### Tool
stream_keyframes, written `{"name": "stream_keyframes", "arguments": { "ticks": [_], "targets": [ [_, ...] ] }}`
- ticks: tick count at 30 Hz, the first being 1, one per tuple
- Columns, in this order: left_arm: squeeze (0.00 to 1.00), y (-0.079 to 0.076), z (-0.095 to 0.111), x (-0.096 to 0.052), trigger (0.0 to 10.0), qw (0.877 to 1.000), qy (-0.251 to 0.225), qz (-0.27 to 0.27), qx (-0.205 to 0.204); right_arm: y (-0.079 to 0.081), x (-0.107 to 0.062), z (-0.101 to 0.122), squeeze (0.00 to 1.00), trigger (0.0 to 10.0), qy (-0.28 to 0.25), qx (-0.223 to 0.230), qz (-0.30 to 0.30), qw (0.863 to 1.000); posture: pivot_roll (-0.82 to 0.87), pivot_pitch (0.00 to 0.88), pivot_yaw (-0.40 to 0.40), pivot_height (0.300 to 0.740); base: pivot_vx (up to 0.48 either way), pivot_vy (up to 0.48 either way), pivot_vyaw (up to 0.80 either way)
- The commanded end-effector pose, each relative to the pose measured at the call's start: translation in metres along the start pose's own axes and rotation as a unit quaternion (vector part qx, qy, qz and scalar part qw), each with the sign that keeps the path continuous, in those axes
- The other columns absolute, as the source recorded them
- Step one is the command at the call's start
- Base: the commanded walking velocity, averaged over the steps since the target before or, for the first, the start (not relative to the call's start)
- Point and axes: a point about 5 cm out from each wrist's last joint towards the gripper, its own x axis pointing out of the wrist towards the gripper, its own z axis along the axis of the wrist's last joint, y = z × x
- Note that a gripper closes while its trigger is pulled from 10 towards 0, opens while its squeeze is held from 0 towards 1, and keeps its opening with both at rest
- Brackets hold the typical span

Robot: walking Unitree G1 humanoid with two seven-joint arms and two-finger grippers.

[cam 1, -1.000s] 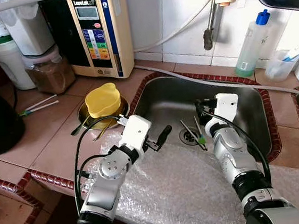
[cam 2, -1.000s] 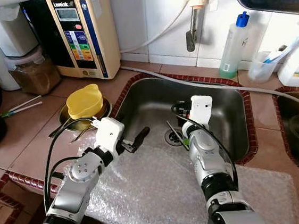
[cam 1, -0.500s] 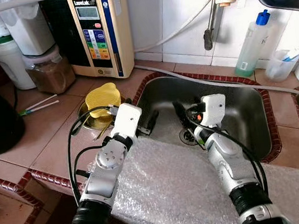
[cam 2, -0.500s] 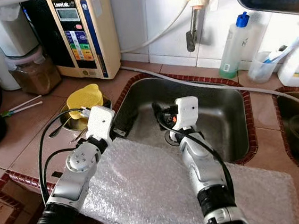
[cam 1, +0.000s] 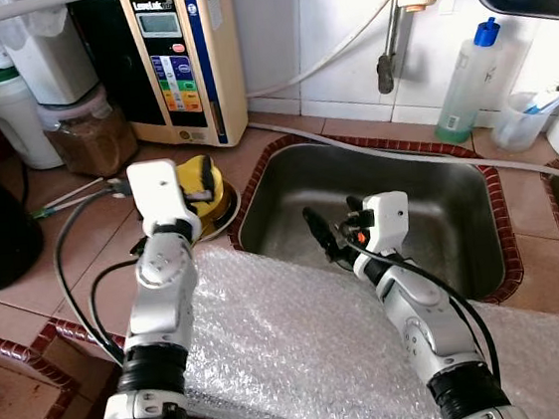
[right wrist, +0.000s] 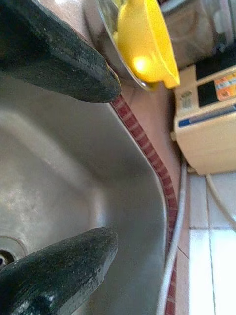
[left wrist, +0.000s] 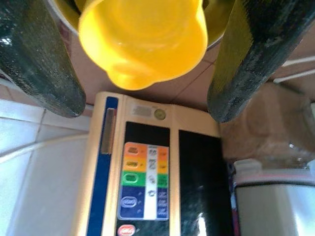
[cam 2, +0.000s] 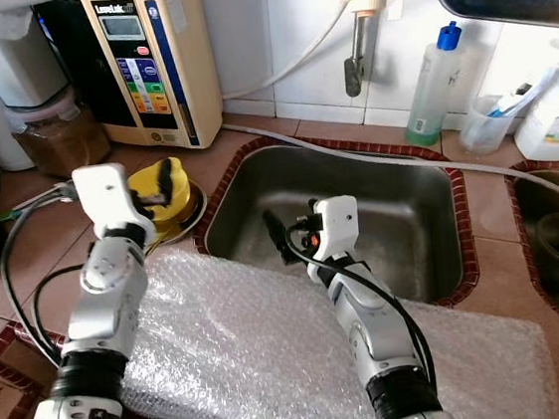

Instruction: Kitchen organization

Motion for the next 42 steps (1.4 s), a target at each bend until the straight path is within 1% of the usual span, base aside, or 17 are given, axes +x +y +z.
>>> {"name": "stream_keyframes", "arguments": {
  "ticks": [1,2,3,4,5,6,11,15,26,33,34,35,36,38,39,40,42],
  "targets": [
    [0.00,0.003,-0.004,0.002,10.0,1.000,0.019,0.015,-0.001,0.006,0.002,0.005,1.00,10.0,-0.007,-0.006,0.018,1.000,0.04,0.000,0.034,0.740,0.000,0.000,0.00],
    [0.00,0.009,-0.005,0.004,10.0,0.999,0.029,0.030,-0.003,0.010,0.002,0.005,0.92,10.0,-0.007,-0.009,0.024,1.000,0.04,0.000,0.038,0.740,0.000,0.000,0.00],
    [0.00,0.014,-0.006,0.005,10.0,0.998,0.033,0.044,-0.001,0.013,0.002,0.006,0.44,10.0,-0.010,-0.008,0.032,0.999,0.04,0.000,0.039,0.740,0.000,0.000,0.00],
    [0.00,0.016,-0.007,0.006,10.0,0.998,0.035,0.049,-0.002,0.014,0.002,0.007,0.44,10.0,-0.012,-0.008,0.036,0.999,0.04,0.000,0.039,0.740,0.000,0.000,0.00],
    [0.00,0.018,-0.010,0.007,10.0,0.997,0.053,0.056,-0.010,0.019,0.001,0.009,0.13,10.0,-0.018,-0.006,0.052,0.998,0.04,0.000,0.041,0.740,0.000,0.000,0.00],
    [0.00,0.020,-0.014,0.007,10.0,0.996,0.069,0.063,-0.008,0.023,0.000,0.011,0.00,10.0,-0.022,-0.009,0.068,0.997,0.03,0.000,0.043,0.740,0.000,0.000,0.00],
    [0.00,0.020,-0.019,0.007,10.0,0.993,0.091,0.068,-0.041,0.032,-0.002,0.018,0.00,10.0,-0.029,-0.016,0.104,0.994,0.03,0.000,0.046,0.740,0.000,0.000,0.00],
    [0.00,0.017,-0.014,0.011,10.0,0.994,0.083,0.058,-0.034,0.038,-0.006,0.024,0.00,10.0,-0.032,-0.061,0.156,0.985,0.03,0.000,0.048,0.740,0.000,0.000,0.00],
    [0.00,0.020,-0.026,0.012,10.0,0.988,0.128,0.066,-0.049,0.057,-0.008,0.039,0.00,10.0,-0.059,-0.077,0.236,0.967,0.04,0.000,0.048,0.740,0.000,0.000,0.00],
    [0.00,0.019,-0.029,0.012,10.0,0.987,0.139,0.065,-0.050,0.060,-0.012,0.041,0.00,10.0,-0.061,-0.070,0.250,0.964,0.04,0.000,0.049,0.740,0.000,0.000,0.00],
    [0.00,0.018,-0.031,0.011,8.7,0.986,0.145,0.062,-0.050,0.062,-0.014,0.040,0.00,10.0,-0.058,-0.066,0.263,0.961,0.04,0.000,0.049,0.740,0.000,0.000,0.00],
    [0.00,0.018,-0.031,0.012,4.5,0.986,0.146,0.061,-0.050,0.063,-0.015,0.040,0.00,10.0,-0.056,-0.067,0.269,0.959,0.04,0.000,0.049,0.740,0.000,0.000,0.00],
    [0.00,0.017,-0.032,0.012,4.5,0.986,0.150,0.060,-0.050,0.063,-0.015,0.040,0.00,10.0,-0.056,-0.068,0.269,0.959,0.04,0.000,0.049,0.740,0.000,0.000,0.00],
    [0.00,0.016,-0.036,0.011,3.0,0.980,0.172,0.065,-0.081,0.061,-0.014,0.039,0.00,10.0,-0.053,-0.079,0.256,0.962,0.04,0.000,0.049,0.740,0.000,0.000,0.00],
    [0.00,0.016,-0.036,0.011,3.0,0.980,0.172,0.065,-0.081,0.061,-0.014,0.039,0.00,10.0,-0.053,-0.079,0.256,0.962,0.04,0.000,0.049,0.740,0.000,0.000,0.00],
    [0.00,0.017,-0.037,0.012,1.3,0.978,0.175,0.068,-0.091,0.060,-0.013,0.038,0.00,10.0,-0.051,-0.082,0.251,0.963,0.04,0.000,0.048,0.740,0.000,0.000,0.00],
    [0.00,0.018,-0.035,0.012,0.0,0.979,0.171,0.066,-0.083,0.060,-0.013,0.038,0.00,10.0,-0.050,-0.079,0.254,0.963,0.04,0.000,0.046,0.740,0.000,0.000,0.00]
  ]
}}
